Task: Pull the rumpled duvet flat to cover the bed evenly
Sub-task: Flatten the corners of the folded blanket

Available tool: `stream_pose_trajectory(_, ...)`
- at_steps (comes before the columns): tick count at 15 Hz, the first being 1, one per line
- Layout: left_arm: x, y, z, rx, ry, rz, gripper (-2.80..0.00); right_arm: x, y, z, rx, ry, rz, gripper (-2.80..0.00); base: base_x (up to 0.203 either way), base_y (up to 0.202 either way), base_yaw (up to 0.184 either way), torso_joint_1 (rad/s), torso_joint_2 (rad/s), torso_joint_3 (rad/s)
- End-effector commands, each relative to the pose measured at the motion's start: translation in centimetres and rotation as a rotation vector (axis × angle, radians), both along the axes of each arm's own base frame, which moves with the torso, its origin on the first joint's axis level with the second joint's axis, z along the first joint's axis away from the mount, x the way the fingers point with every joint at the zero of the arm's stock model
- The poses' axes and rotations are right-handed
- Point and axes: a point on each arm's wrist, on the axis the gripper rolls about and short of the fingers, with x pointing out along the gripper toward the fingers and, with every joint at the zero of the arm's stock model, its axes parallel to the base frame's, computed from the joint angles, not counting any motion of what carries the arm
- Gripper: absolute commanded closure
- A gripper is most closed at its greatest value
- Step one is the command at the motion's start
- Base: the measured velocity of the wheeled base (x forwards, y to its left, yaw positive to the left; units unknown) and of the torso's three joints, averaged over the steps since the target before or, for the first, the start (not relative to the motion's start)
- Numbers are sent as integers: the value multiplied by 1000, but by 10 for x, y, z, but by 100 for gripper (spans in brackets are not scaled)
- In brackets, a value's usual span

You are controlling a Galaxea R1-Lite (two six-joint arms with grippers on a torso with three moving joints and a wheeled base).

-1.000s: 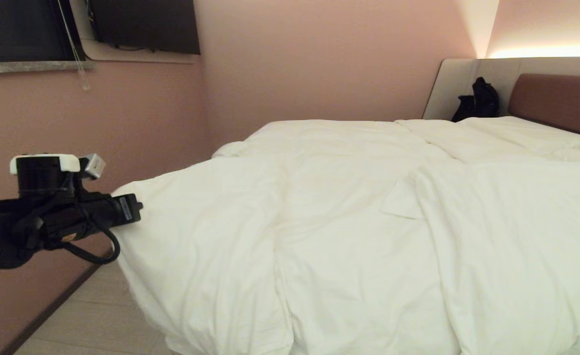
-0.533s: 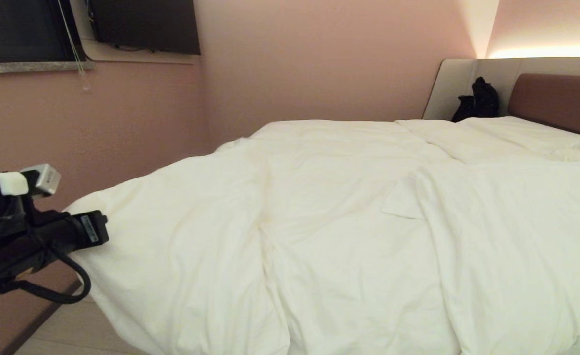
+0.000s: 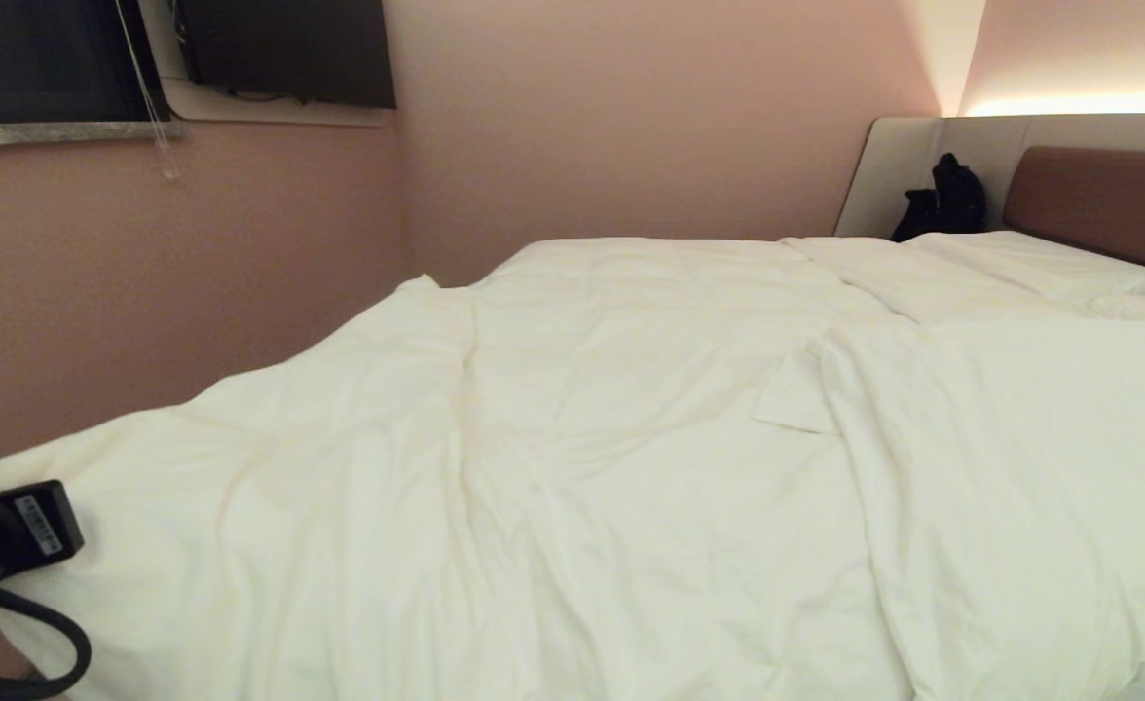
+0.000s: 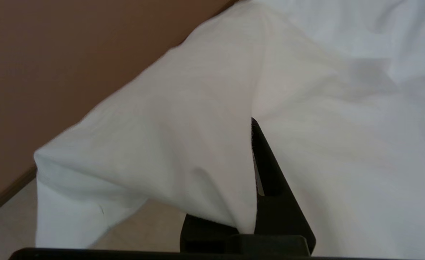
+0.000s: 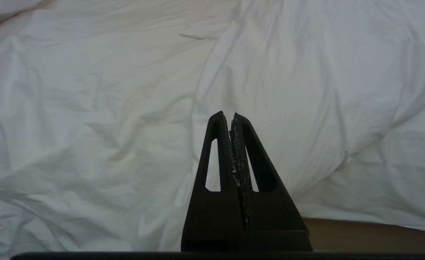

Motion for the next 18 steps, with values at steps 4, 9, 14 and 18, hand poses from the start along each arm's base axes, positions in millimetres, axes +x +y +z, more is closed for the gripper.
stream_pose_trajectory(4,-39,-7,-12,90,51,49,0,0,0,0,-1,-1,0,0,0,0,0,0,0,0)
stream_pose_trajectory(9,-57,-12,-15,97,81,46,0,0,0,0,-1,-1,0,0,0,0,0,0,0,0)
stream_pose_trajectory(14,-64,-10,-11,183,95,145,0,0,0,0,-1,1,0,0,0,0,0,0,0,0)
stream_pose_trajectory(18,-57,-5,-17,272,214,222,0,0,0,0,-1,-1,0,0,0,0,0,0,0,0)
